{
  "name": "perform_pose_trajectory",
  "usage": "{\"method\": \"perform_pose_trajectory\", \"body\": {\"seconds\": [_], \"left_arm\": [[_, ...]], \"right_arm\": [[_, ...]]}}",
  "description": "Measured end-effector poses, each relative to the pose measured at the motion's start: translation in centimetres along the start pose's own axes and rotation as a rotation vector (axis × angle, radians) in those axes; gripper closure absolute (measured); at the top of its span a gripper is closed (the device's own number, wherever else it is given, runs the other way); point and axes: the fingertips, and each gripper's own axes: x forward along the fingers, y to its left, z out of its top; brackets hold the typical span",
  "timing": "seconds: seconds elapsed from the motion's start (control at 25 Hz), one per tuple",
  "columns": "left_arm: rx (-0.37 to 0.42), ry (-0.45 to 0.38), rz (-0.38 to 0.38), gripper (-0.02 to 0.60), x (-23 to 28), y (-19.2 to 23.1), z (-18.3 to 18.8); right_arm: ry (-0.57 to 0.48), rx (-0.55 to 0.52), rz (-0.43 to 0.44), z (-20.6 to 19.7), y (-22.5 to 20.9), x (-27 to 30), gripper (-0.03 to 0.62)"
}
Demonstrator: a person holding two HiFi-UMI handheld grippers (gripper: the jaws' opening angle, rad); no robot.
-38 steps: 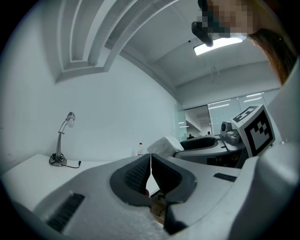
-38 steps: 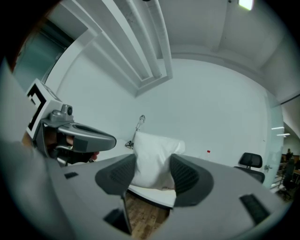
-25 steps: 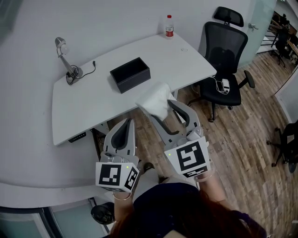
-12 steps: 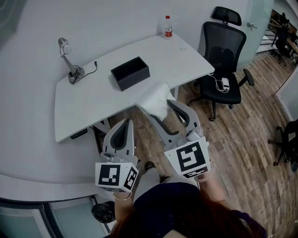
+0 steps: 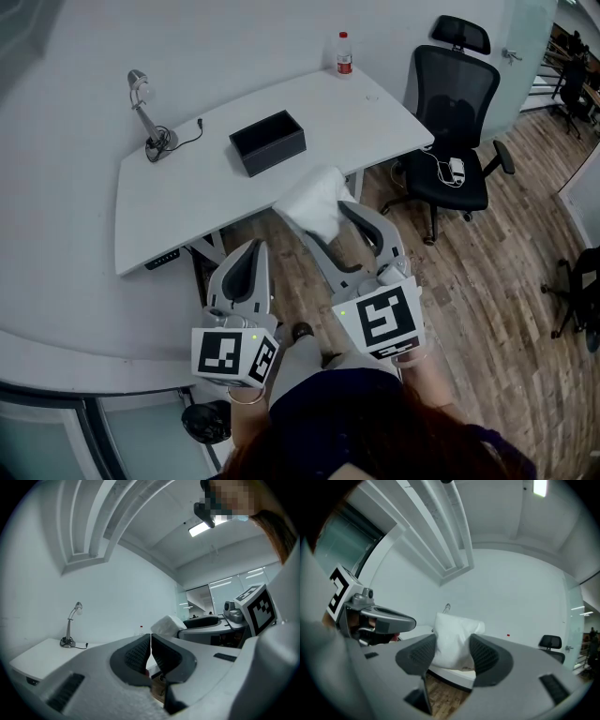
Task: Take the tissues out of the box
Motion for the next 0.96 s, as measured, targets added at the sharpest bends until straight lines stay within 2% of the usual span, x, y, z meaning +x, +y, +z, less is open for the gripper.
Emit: {"method": "perform_pose_trajectory", "body": {"seconds": [0.56,0.96], "left_arm": [[0.000,0.002,0.012,0.555,-1.8,-1.8,-0.4],[-0.011,0.005,0.014,0.555,-2.1,-2.6,-0.8]], "right_arm": [[-0.011,-0.002,0.018,-0.3,0.8,-2.2,0.355],[0.018,-0.010,0.032,-0.7,1.1,-3.1,0.356]]}}
